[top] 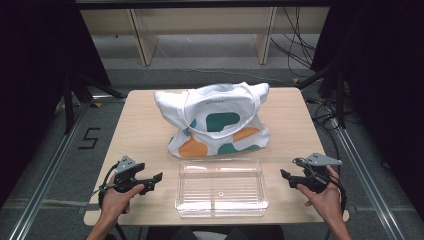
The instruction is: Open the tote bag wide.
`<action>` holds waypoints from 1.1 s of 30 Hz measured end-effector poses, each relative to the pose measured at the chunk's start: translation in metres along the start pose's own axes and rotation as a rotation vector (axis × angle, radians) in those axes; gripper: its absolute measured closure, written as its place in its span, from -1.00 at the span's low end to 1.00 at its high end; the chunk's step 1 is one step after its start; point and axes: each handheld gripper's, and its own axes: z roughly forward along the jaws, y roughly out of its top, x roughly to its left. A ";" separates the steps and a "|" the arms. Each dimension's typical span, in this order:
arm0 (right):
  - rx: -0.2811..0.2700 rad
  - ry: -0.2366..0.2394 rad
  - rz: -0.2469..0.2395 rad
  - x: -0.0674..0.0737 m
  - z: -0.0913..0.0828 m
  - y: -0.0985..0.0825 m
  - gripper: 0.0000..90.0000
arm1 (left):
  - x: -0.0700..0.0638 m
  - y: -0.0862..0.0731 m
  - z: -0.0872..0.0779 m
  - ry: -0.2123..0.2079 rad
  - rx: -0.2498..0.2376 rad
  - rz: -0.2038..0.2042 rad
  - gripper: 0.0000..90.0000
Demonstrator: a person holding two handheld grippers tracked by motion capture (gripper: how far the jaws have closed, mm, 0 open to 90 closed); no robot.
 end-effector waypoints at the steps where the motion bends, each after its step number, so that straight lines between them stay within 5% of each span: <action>1: 0.002 0.008 -0.006 0.001 -0.001 0.005 -0.33 | 0.000 0.000 0.000 0.001 -0.003 -0.002 -0.64; 4: -0.020 0.009 -0.046 0.004 -0.004 0.019 -0.33 | 0.000 0.000 0.000 0.001 -0.009 -0.016 -0.64; 15: -0.150 0.083 -0.045 0.008 -0.020 0.096 -0.22 | 0.001 0.000 0.000 -0.001 -0.009 -0.015 -0.64; 18: -0.141 0.054 -0.101 0.009 -0.024 0.119 -0.22 | 0.001 0.000 0.000 -0.001 -0.010 -0.009 -0.63; 21: -0.118 0.093 -0.098 0.011 -0.027 0.144 -0.18 | 0.000 0.000 0.000 0.002 -0.009 -0.018 -0.63; 33: -0.106 0.082 -0.177 0.019 -0.020 0.212 -0.13 | 0.000 0.001 0.001 -0.005 -0.002 0.003 -0.63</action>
